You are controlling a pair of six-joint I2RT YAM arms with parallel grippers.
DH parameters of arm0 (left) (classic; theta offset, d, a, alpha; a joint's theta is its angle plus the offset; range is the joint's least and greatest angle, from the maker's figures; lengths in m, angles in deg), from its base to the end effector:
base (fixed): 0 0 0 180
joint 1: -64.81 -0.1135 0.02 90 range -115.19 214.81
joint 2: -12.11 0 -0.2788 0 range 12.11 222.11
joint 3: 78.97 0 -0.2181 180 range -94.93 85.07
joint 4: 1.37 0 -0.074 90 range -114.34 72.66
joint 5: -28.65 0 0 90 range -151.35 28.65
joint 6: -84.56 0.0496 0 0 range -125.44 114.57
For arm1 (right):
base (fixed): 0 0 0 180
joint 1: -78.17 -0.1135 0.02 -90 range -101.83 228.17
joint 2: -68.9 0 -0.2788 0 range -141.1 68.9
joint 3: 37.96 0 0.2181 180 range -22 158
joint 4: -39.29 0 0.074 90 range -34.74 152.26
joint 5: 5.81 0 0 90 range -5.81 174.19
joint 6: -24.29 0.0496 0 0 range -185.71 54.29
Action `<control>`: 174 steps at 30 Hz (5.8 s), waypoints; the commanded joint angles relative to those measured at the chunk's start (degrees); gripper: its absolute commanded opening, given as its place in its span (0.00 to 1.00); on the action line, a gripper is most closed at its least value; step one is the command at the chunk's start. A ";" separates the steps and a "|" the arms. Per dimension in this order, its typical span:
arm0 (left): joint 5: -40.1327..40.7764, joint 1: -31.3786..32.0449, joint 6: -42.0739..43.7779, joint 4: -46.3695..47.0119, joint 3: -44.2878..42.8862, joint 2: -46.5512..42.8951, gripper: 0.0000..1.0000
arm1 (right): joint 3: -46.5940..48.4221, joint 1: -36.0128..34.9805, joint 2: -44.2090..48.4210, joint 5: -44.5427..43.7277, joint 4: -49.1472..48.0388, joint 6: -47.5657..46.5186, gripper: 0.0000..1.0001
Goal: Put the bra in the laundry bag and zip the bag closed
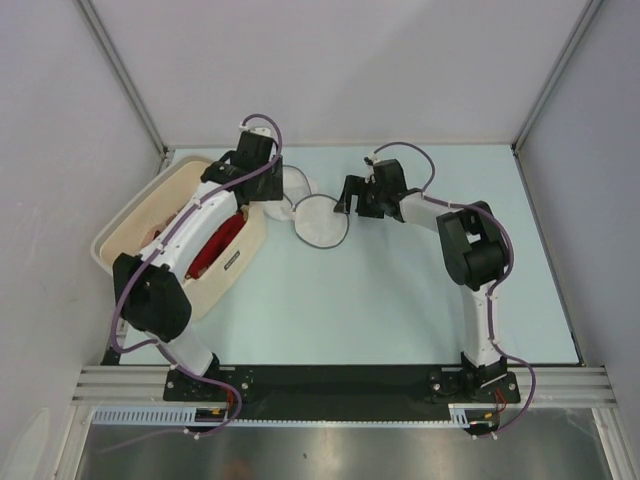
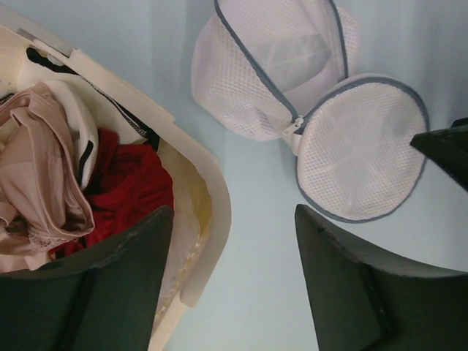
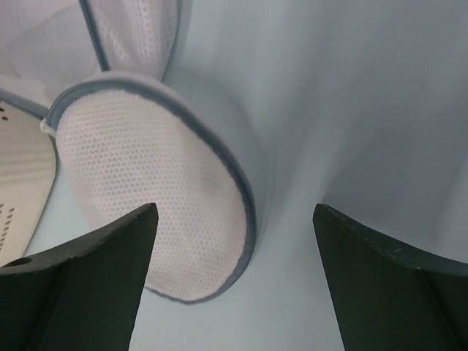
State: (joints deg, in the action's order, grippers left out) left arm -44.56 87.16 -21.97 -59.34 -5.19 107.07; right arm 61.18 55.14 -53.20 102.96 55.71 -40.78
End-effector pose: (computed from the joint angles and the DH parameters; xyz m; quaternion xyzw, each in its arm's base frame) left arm 0.3211 -0.1165 0.3454 -0.0071 0.9211 0.0065 0.3893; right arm 0.4194 0.1956 0.1879 -0.0549 0.8929 0.3061 0.3255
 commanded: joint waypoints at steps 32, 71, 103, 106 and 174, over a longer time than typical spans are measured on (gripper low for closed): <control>-14.17 3.83 14.68 10.00 10.88 -5.21 0.00 | 3.13 9.40 9.06 8.85 9.36 12.02 0.00; -14.44 38.83 -5.96 8.78 35.44 -43.62 0.98 | -3.01 10.72 55.84 -8.93 75.33 12.95 0.00; 8.16 21.07 1.86 -3.26 12.55 -7.15 0.00 | 3.57 1.32 49.95 -22.71 74.26 12.07 0.00; 7.11 20.98 -1.12 -4.75 12.83 -7.86 0.00 | 5.06 0.18 48.98 -23.59 73.82 11.99 0.00; -33.05 31.44 0.27 40.07 23.11 -14.10 0.00 | -24.09 22.59 58.74 -10.07 55.29 6.98 0.90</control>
State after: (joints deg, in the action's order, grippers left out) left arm -72.14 119.59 -19.22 -24.21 17.30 96.38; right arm 42.31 77.52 5.88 93.63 116.99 -32.30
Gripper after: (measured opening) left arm 0.019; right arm 0.948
